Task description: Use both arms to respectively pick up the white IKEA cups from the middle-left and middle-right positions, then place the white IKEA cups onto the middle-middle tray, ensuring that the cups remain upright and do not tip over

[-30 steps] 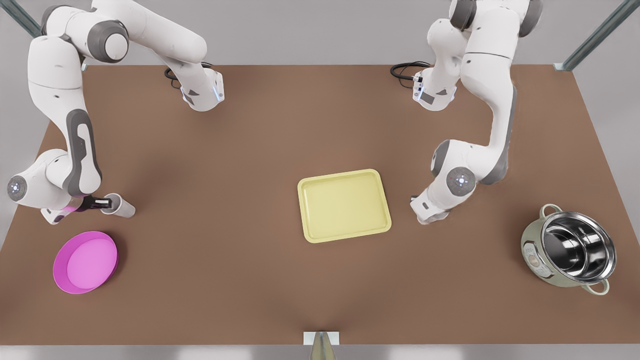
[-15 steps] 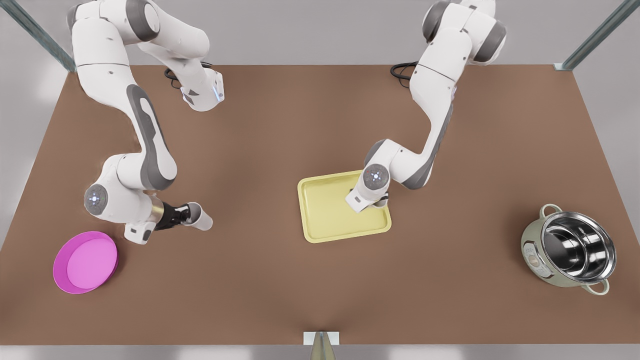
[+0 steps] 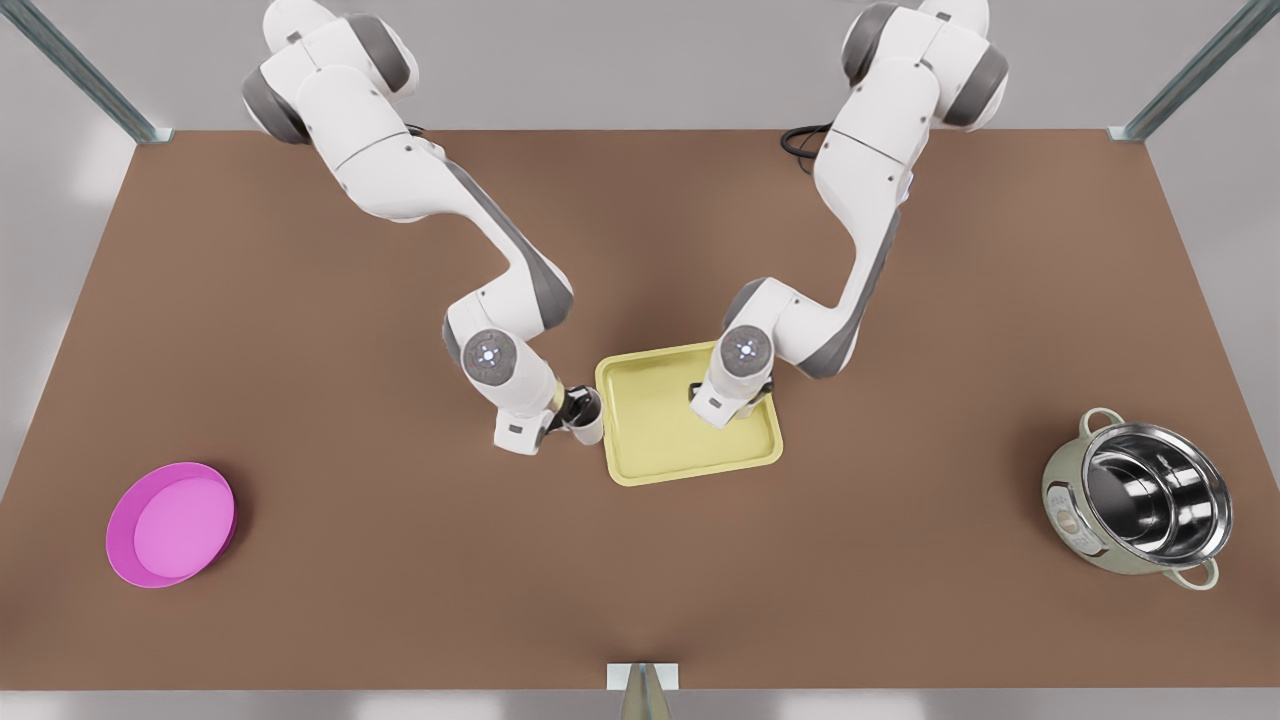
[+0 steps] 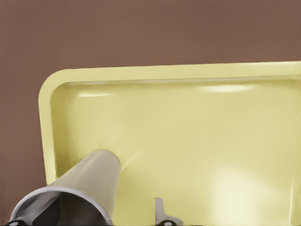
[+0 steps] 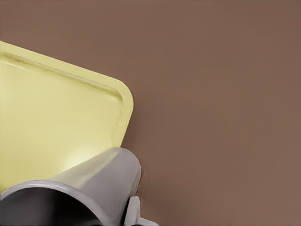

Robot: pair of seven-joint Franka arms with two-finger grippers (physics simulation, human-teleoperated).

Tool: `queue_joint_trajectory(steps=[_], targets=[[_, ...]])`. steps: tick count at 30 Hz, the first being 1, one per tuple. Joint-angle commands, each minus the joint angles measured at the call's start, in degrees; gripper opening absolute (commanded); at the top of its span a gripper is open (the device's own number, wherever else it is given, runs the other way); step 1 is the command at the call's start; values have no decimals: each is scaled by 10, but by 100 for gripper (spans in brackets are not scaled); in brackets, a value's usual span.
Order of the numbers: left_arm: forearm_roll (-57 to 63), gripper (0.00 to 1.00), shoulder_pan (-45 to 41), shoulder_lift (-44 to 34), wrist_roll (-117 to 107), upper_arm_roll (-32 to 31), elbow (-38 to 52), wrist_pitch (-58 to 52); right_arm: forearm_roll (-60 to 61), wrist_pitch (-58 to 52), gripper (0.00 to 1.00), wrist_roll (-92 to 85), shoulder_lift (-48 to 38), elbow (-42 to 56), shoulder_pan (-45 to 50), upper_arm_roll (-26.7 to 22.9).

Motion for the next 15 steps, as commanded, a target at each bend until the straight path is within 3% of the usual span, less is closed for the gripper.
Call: queue_joint_trajectory(steps=[1,4,7,9,10,11,13,14,15], targets=[[4,100,3,-6,-111,0,20,-49,-32,36,21,322,26,25,19,0],[3,100,9,-40,-112,0,46,-145,-32,49,21,323,59,53,43,0],[24,100,50,-125,-106,0,139,-384,-33,57,21,323,63,53,57,0],[41,100,122,-202,168,3,166,-475,-35,73,21,323,73,52,68,0],[72,100,159,-201,271,-1,226,-543,-36,82,21,323,80,52,70,0],[89,100,214,-224,431,8,196,-481,-36,92,21,323,88,52,70,0],[88,100,222,-202,432,5,206,-498,-36,94,21,322,93,53,70,0],[87,100,220,-203,430,3,206,-500,-36,94,27,322,95,53,69,0],[86,100,225,-202,430,4,205,-522,-35,94,49,323,96,53,69,0]])
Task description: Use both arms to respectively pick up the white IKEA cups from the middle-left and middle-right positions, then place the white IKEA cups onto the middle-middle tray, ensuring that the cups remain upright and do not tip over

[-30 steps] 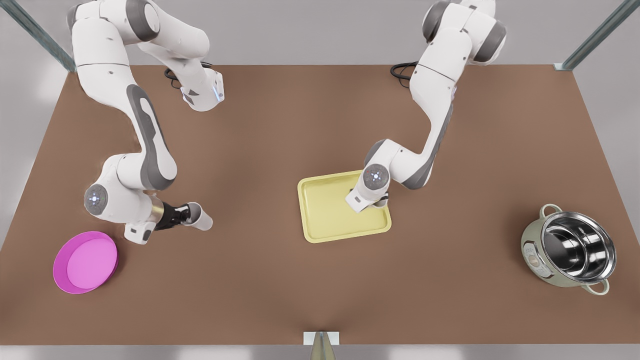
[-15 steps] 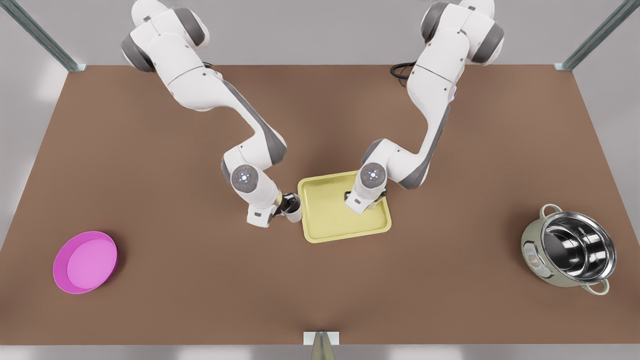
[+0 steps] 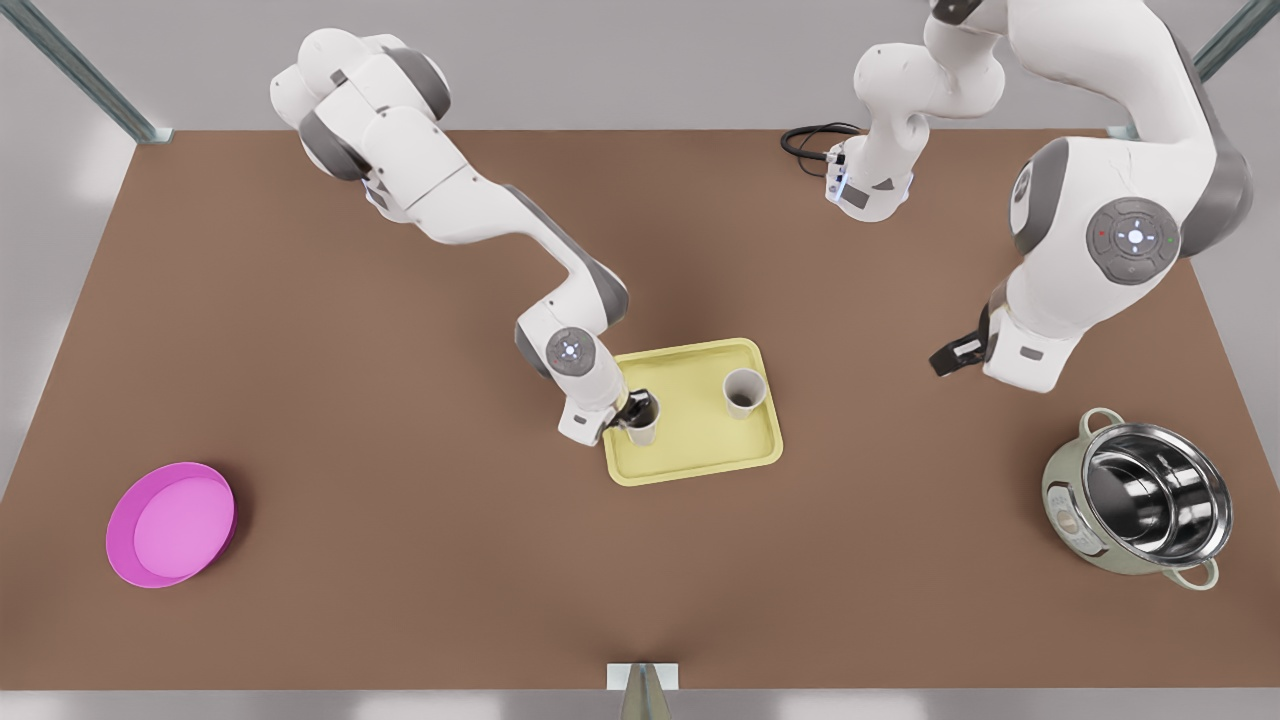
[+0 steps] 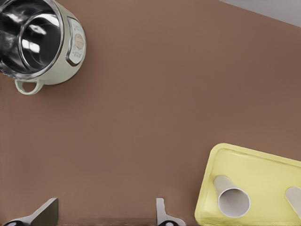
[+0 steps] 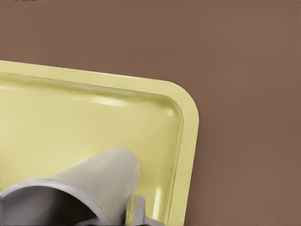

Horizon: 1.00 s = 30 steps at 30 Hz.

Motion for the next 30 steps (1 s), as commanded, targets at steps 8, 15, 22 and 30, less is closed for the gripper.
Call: queue_joint_trajectory(steps=[8,15,22,30], targets=[[-21,100,-5,36,319,0,-2,-96,-3,18,100,143,1,1,0,0],[-23,100,-2,45,321,-1,-2,-95,-1,10,100,138,-7,-2,-6,0],[-23,100,-3,45,319,-1,-3,-95,3,-86,100,134,-87,0,-34,2],[-19,100,-1,47,319,0,-3,-87,-50,-297,100,-49,-134,-5,-258,-6]])
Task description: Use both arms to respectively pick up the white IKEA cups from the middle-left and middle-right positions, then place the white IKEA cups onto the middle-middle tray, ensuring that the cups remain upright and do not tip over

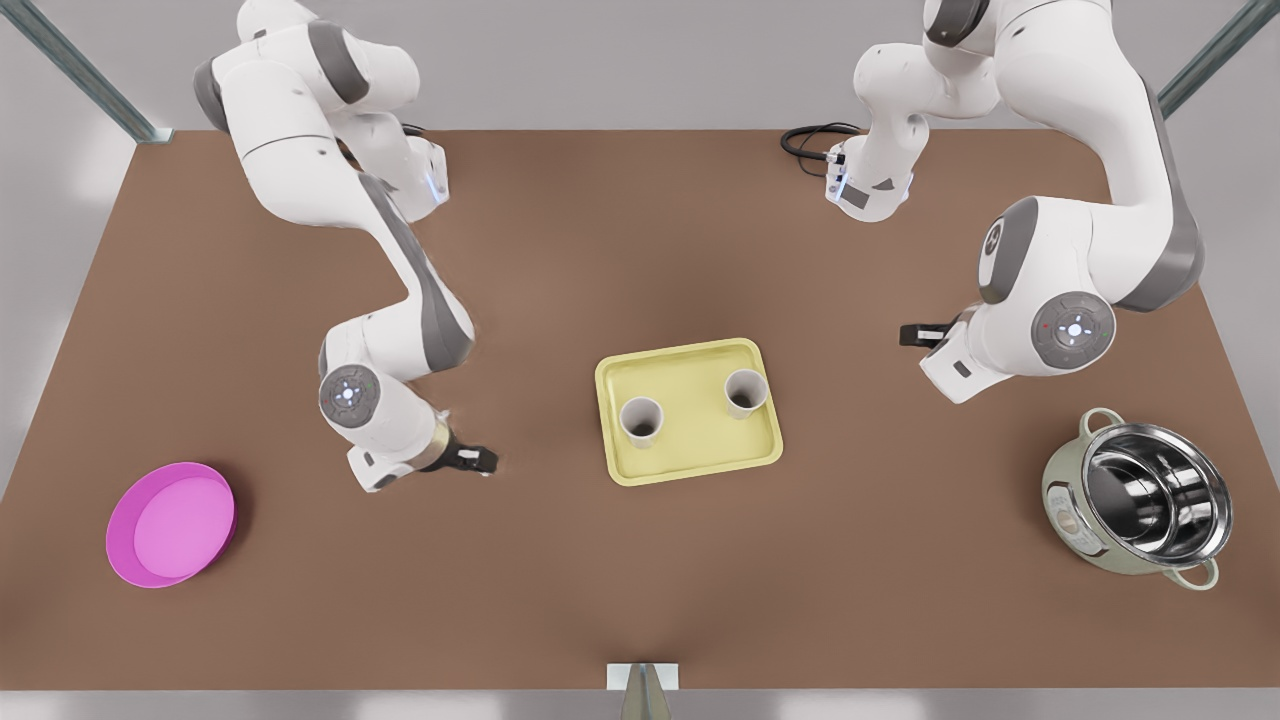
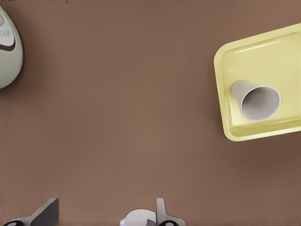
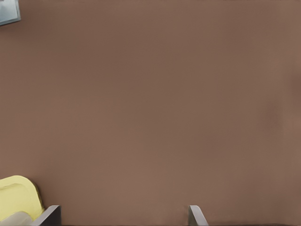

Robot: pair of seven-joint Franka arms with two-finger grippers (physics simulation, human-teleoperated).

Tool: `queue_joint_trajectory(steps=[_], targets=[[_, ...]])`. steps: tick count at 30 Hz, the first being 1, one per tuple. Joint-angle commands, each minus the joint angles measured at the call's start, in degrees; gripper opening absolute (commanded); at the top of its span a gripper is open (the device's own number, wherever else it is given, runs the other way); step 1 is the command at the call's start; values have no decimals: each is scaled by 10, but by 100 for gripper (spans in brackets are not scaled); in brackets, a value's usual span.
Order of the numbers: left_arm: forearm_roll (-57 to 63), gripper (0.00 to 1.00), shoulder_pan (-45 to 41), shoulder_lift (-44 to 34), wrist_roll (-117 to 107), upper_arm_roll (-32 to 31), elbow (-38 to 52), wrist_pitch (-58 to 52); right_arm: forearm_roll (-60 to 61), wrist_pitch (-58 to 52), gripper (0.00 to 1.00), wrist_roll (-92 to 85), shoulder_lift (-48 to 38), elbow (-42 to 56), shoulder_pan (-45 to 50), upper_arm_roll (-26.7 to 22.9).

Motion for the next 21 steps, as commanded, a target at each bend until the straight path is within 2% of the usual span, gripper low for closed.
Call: queue_joint_trajectory(steps=[1,2,3,6,10,12,16,21], targets=[[3,100,1,-1,60,0,0,2,-45,-122,100,-192,-15,1,-57,-1],[3,100,5,-2,60,0,0,2,-45,-139,100,-324,-54,3,-92,-4],[3,100,5,-2,61,0,0,3,-45,-172,100,-359,-89,6,-113,-7],[3,100,9,-2,61,0,0,1,-42,-283,100,-350,-186,7,-127,-6],[4,100,9,1,60,1,0,3,-33,-350,100,-317,-273,-1,-127,-6],[4,100,10,1,60,0,0,4,25,-351,100,-317,-288,-2,-129,-30],[4,100,8,1,60,0,1,6,20,-305,100,-306,-331,-83,-136,-40],[3,100,9,2,61,0,1,5,16,-302,100,-307,-331,-88,-136,-46]])
